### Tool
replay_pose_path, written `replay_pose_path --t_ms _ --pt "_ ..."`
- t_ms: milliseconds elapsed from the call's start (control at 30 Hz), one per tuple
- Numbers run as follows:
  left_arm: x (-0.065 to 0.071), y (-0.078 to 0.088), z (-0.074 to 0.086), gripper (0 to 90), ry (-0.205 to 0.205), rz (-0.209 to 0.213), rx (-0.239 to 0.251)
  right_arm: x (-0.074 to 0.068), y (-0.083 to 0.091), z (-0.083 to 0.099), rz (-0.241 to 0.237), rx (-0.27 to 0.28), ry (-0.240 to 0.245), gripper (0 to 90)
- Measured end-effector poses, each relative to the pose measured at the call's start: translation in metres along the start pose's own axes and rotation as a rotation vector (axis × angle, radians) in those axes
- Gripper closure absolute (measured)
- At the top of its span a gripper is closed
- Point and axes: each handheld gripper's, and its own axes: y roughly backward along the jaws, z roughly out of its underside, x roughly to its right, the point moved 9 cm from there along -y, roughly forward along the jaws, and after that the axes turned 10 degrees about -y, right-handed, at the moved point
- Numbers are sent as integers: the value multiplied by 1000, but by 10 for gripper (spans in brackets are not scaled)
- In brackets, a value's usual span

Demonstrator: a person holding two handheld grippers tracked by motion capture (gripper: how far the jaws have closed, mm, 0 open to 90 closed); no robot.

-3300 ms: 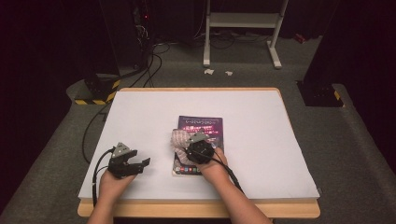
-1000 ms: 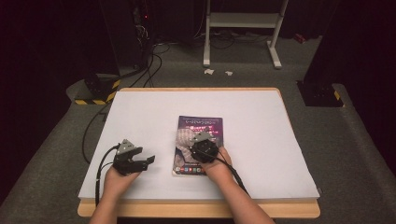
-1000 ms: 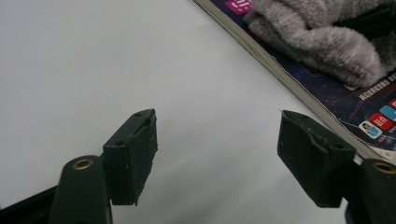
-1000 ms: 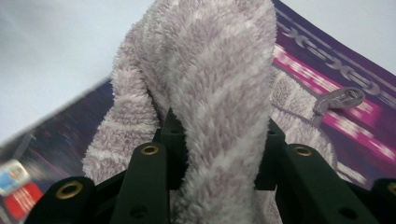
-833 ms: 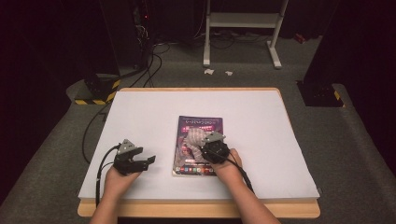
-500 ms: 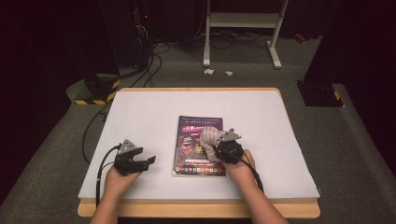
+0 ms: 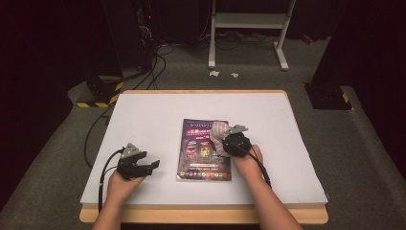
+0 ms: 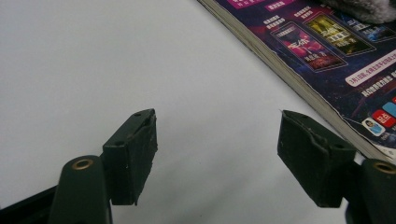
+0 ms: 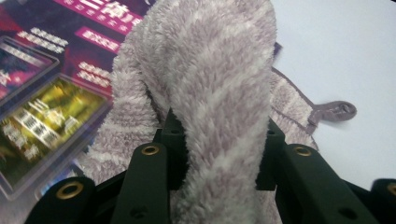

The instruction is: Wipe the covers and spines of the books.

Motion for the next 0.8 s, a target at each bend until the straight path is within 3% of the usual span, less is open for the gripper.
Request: replay_pose_path --t_ms 200,367,400,600,800 --pt "0 0 0 287 1 6 -3 -24 -12 -11 -20 5 28 660" --pt "0 0 1 284 3 7 -6 -54 -24 -21 -57 7 60 659" --pt "0 0 1 282 3 7 -6 -54 -24 -21 -57 7 60 659" --pt "0 0 2 280 3 9 -8 -89 -34 -32 -104 9 94 658" --pt "0 0 1 281 2 8 -6 -111 -39 -39 -138 17 107 658"
